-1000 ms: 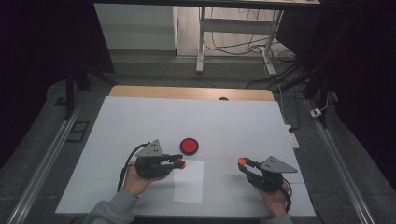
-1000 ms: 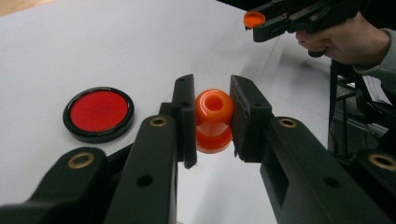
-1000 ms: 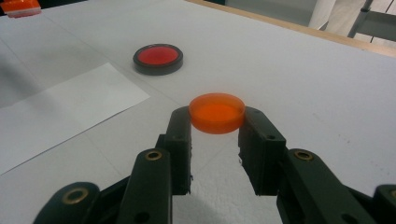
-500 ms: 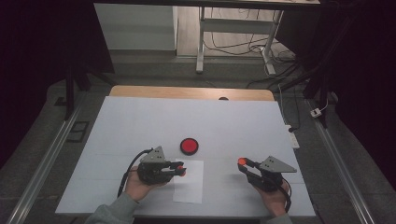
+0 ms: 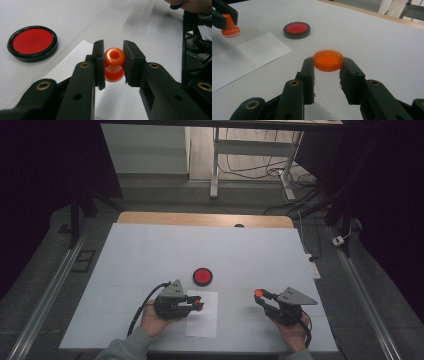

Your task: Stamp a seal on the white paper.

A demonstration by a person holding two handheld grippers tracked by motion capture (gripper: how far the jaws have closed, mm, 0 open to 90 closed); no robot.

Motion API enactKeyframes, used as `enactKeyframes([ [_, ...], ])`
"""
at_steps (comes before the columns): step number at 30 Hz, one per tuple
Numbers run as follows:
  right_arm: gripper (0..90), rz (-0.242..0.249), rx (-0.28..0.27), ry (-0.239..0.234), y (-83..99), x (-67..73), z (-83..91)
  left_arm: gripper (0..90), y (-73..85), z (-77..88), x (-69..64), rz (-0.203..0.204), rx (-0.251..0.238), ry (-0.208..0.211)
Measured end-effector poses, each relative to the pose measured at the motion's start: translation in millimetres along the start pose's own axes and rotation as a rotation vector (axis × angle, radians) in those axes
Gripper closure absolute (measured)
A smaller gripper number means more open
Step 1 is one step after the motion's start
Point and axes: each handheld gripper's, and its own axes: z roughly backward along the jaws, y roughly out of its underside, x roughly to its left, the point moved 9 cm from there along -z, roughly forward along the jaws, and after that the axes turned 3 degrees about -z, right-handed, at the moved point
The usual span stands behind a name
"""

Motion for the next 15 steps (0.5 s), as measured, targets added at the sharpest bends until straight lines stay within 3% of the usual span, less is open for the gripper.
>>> enactKeyframes([
  [15, 64.7, 0.002, 0.002, -0.003, 0.2, 0.5, -0.7, 72.5, 4.2, -12.3, 4.3, 0.008, 0.023, -0.004],
])
